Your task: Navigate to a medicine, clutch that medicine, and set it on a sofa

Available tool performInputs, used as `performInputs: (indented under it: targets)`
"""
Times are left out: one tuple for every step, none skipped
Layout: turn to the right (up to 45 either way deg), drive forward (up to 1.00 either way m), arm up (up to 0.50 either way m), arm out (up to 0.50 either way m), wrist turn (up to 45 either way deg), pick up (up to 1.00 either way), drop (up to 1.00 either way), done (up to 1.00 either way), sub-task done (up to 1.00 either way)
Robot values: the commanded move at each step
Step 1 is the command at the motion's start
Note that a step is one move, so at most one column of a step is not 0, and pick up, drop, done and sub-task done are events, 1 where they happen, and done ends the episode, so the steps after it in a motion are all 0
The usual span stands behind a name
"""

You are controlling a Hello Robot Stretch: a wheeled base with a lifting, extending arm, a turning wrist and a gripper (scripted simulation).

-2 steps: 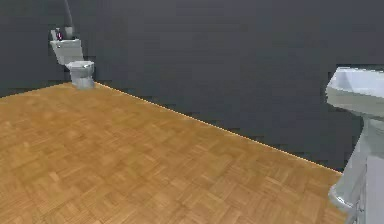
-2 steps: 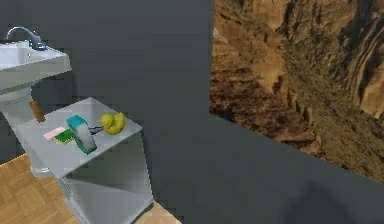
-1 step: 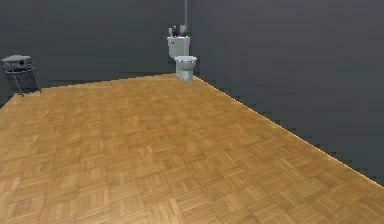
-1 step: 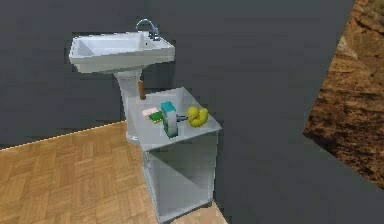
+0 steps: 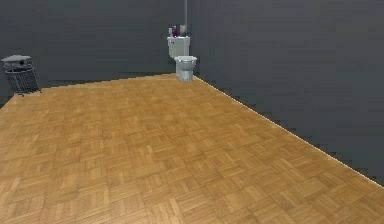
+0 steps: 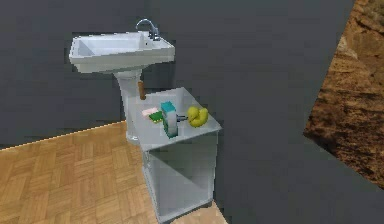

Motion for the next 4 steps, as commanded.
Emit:
performInputs:
  targets:
    - [0.0,0.0,0.38,0.0,0.0,0.0,0.0,0.0,0.0]
    - [0.0,0.0,0.0,0.48,0.0,0.0,0.0,0.0,0.0]
    - [0.0,0.0,0.0,0.0,45.0,0.0,0.0,0.0,0.0]
    - [0.0,0.0,0.0,0.0,45.0,0.0,0.0,0.0,0.0]
